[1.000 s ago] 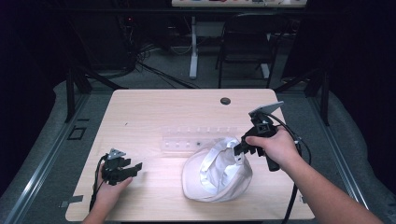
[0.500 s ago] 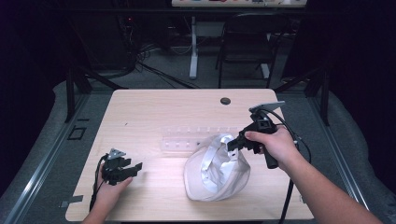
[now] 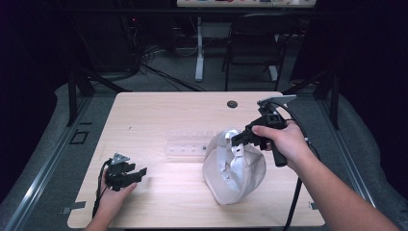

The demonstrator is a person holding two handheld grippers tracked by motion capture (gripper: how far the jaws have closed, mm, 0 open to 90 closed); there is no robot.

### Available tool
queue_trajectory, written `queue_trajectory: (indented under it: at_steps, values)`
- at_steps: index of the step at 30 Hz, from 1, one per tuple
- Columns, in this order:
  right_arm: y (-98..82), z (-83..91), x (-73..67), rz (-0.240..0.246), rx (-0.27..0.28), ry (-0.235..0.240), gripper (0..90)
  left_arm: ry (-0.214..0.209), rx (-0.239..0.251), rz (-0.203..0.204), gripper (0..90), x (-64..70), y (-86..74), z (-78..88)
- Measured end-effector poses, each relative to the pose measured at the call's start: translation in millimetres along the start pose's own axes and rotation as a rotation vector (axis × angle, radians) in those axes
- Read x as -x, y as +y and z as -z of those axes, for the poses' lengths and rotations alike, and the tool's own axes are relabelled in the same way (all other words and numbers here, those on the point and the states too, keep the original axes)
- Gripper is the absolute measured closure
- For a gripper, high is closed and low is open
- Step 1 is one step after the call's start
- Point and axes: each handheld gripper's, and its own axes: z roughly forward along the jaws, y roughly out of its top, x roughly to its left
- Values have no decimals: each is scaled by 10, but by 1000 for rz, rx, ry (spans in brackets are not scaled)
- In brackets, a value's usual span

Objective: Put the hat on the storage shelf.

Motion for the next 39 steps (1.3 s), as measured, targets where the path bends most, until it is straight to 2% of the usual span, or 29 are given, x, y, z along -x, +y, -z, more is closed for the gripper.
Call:
queue_trajectory:
  at_steps: [6,10,16,24,27,31,34,36,39]
  values:
    - [8,111,-45,-9,33,-4,827,-2,1,0,440,6,0,3]
    - [10,176,-75,1,47,3,827,-1,4,-1,440,16,0,1]
    - [35,256,-148,28,64,28,827,-6,5,-9,440,37,7,10]
    - [97,366,-264,33,93,50,827,-8,17,-15,438,65,9,12]
    - [136,417,-316,38,111,52,827,0,-4,-49,471,71,18,35]
    - [213,474,-358,38,134,58,827,-7,17,-49,477,95,28,50]
    - [273,482,-377,31,156,67,827,-20,53,-66,477,140,63,80]
    - [313,484,-380,30,161,72,827,-30,97,-77,484,206,94,97]
    - [367,485,-391,25,174,72,827,-62,101,-106,488,333,161,113]
